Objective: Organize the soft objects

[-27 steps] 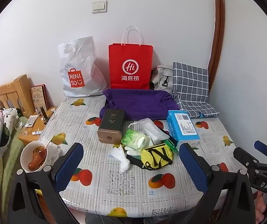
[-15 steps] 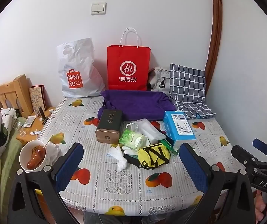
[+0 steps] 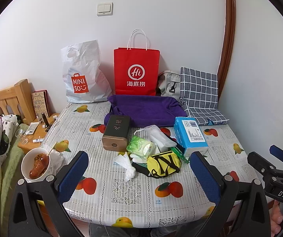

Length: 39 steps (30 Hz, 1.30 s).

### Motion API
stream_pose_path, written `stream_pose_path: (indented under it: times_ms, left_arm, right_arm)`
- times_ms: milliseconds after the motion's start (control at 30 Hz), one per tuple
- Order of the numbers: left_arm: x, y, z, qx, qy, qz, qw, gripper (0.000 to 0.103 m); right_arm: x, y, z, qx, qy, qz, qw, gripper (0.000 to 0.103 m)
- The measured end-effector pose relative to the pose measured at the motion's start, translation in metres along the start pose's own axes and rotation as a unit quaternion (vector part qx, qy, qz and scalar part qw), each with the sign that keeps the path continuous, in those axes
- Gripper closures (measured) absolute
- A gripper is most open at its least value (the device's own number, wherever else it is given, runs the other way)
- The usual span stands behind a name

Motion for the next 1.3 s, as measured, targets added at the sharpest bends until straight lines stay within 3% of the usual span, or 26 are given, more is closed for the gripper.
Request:
stream_pose_path:
  times_ms: [1300]
  left_arm:
    - [-0.0016,-0.0040,0.0029,0.001,0.002,-0.006,1.0000,0.000]
  right_arm:
    - [-0.0066,-0.0029,-0.0045,0.000,0.009,-0.003,1.000,0.000]
Point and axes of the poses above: each gripper's, at about its wrist camera, not at the fingertips, and x roughly the way its jaws point, y to its right, z to its underside, the point moved 10 cm from there along x, roughly the way its jaws point, and after that the axes turned 11 degrees about y, right-handed, at the moved point
